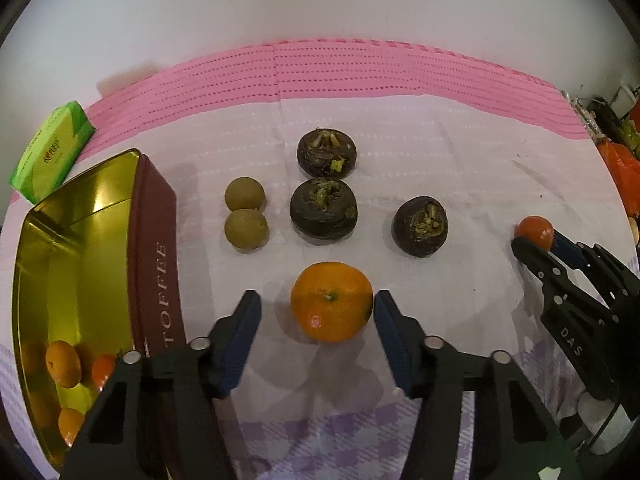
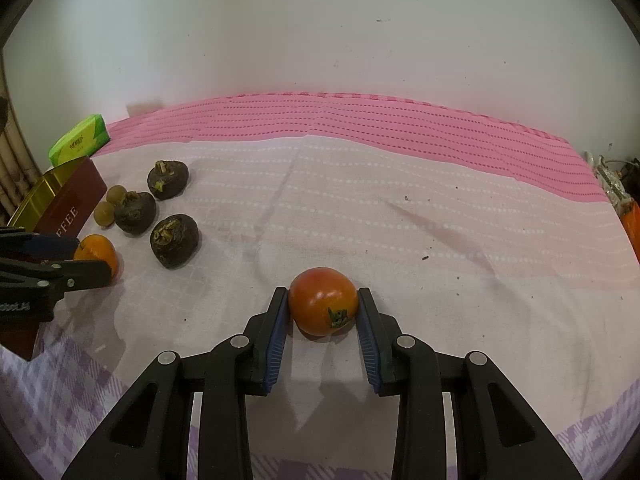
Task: Organize fruits
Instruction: 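Grasp the mandarin in front of the dark fruits with the left tool, then carry the mandarin into the tin with the left tool and open it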
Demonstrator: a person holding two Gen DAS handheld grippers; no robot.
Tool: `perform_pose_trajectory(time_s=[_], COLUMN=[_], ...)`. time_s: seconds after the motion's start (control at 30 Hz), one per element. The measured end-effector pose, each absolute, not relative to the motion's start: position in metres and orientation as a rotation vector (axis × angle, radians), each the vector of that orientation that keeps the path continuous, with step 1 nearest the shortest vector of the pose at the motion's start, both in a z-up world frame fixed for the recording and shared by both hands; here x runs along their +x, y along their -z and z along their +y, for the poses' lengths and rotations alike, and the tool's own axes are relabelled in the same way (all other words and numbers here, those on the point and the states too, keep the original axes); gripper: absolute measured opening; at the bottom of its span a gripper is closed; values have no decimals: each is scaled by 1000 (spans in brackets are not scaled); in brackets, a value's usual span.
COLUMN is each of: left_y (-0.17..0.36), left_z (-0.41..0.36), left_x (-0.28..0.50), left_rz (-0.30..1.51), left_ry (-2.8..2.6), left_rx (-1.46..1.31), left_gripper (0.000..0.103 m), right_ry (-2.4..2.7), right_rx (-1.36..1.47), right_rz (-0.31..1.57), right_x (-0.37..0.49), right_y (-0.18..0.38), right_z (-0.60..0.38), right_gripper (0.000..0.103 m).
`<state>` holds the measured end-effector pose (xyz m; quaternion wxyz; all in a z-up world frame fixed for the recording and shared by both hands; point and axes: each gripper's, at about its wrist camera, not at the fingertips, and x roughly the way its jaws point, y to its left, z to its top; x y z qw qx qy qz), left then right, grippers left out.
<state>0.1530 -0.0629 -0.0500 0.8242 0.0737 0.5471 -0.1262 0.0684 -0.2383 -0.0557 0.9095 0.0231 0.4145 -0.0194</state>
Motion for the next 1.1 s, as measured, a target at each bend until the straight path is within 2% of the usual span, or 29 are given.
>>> perform_pose_trajectory(time_s=[0.07, 0.53, 1.1], left_y=[51, 32, -8], left_z=[-64, -51, 37], left_x=[154, 139, 143], left_rz=[1175, 1150, 1085], left_ry=[288, 274, 119], left_rx=[144, 140, 74], left_gripper=[38, 37, 37], right_ry=[37, 47, 63], right_rx=[53, 34, 9], right_rz=[854, 858, 859], right_x=[68, 68, 69], right_y=[56, 56, 56], right_z=[-239, -237, -234], right_gripper=[34, 34, 34])
